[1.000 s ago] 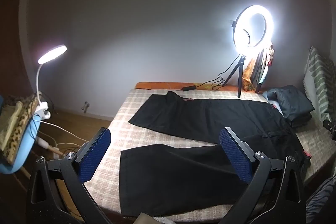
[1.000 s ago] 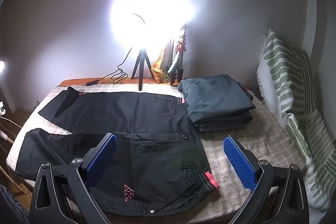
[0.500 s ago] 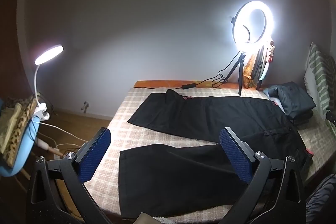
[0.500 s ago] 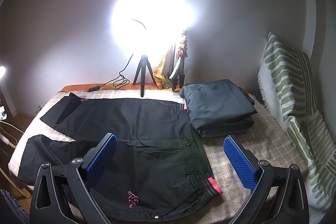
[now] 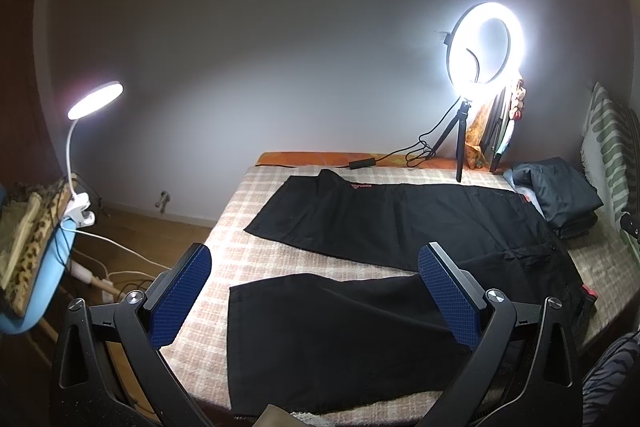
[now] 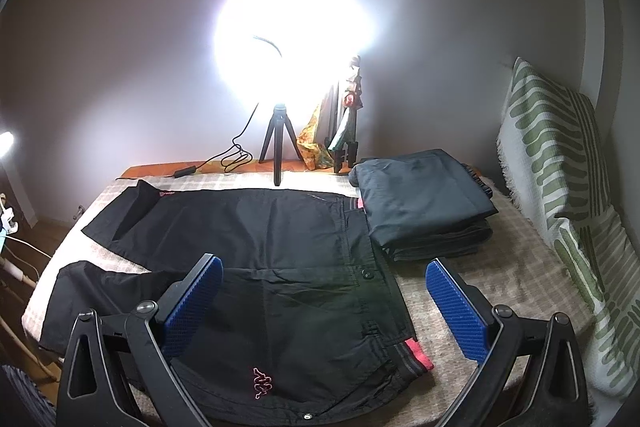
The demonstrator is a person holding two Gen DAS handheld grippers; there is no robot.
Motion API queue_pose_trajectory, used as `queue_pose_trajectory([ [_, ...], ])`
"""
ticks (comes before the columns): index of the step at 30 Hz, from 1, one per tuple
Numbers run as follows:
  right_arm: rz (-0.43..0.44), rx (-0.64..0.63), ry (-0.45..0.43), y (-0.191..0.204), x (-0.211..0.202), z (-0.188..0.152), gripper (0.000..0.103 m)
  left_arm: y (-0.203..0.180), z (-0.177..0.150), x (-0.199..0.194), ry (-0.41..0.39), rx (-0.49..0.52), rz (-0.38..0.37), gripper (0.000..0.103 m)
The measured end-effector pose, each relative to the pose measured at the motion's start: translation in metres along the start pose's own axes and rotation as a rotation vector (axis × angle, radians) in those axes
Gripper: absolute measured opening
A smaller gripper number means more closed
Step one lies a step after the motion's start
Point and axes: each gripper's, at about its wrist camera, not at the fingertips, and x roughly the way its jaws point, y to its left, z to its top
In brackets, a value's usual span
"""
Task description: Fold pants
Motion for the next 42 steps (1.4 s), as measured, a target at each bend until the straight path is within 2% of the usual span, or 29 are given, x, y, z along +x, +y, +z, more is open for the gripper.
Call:
queue_pose_trajectory([
  [42,0.043,0.024,0.023,0.0029,0.0006,-0.0050,0.103,0.0004,-0.0040,-0.0030,0.001,0.011,0.015,0.103],
])
